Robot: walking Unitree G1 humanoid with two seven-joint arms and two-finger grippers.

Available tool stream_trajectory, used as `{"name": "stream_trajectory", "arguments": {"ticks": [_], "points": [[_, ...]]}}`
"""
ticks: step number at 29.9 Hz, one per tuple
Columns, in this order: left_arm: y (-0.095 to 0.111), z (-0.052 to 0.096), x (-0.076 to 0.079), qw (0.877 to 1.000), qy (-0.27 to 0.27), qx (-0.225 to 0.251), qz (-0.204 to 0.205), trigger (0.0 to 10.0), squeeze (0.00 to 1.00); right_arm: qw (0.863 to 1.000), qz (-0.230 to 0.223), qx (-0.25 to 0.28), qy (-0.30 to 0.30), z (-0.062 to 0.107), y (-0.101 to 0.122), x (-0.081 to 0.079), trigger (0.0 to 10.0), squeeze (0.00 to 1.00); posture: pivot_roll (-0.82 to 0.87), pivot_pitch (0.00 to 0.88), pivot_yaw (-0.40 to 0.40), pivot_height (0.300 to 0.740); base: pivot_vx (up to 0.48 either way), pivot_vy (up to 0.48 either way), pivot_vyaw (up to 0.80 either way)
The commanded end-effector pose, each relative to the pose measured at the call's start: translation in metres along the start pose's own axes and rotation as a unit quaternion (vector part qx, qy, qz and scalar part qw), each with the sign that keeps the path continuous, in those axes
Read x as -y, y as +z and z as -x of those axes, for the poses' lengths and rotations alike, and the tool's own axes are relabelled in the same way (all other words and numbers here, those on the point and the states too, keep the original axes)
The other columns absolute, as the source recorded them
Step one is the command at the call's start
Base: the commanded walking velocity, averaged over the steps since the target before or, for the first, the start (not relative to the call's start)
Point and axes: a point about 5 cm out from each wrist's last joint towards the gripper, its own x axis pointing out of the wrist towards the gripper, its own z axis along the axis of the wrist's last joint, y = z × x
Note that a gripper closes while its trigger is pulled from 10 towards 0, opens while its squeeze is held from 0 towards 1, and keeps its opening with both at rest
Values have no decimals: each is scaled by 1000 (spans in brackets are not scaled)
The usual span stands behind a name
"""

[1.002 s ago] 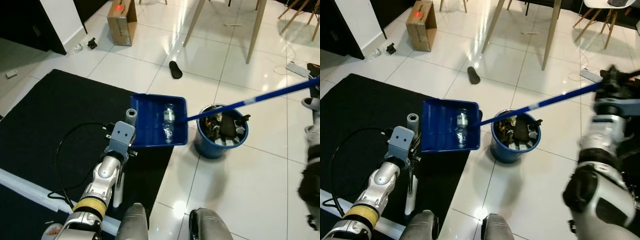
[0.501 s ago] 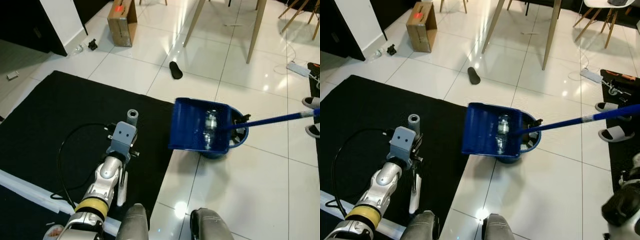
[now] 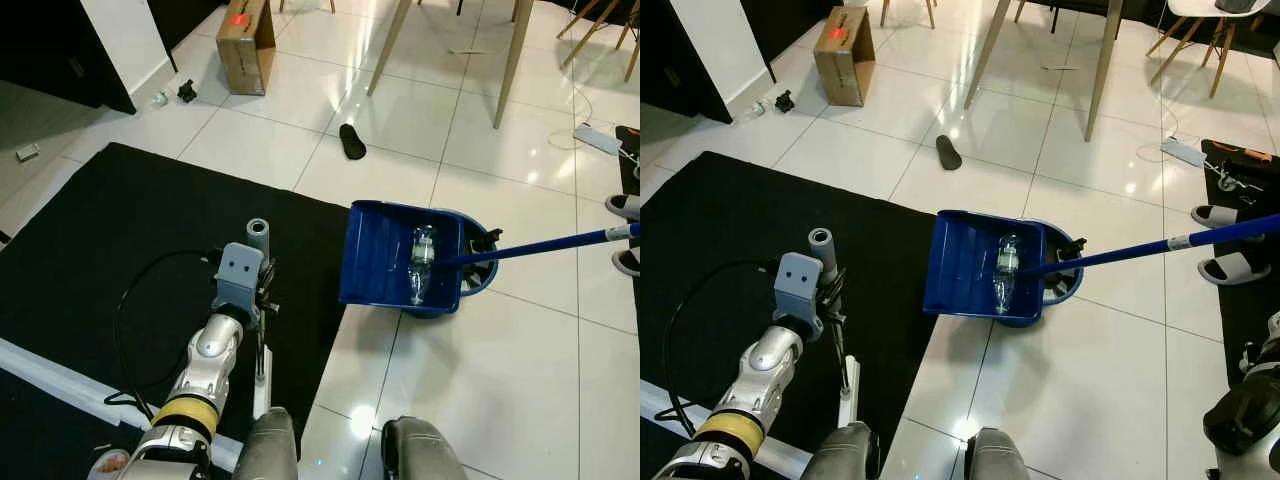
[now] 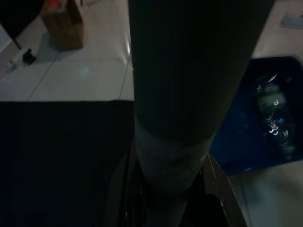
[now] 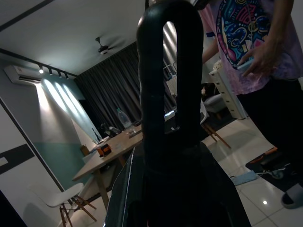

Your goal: Sweep floor

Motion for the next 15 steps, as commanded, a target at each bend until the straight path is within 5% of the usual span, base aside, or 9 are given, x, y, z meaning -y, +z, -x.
{"name": "stream_trajectory", "arguments": {"ticks": [1, 15], "points": [[4, -1, 8, 1000, -17, 16, 18, 10000, 0, 999, -27, 22, -13, -2, 1, -2, 10000, 0, 51, 43, -21, 740, 480, 0, 0], [4, 2, 9, 999, -28, 19, 28, 10000, 0, 999, -39, 10, -6, -3, -8, -10, 10000, 0, 54, 48, -30, 740, 480, 0, 0]]}}
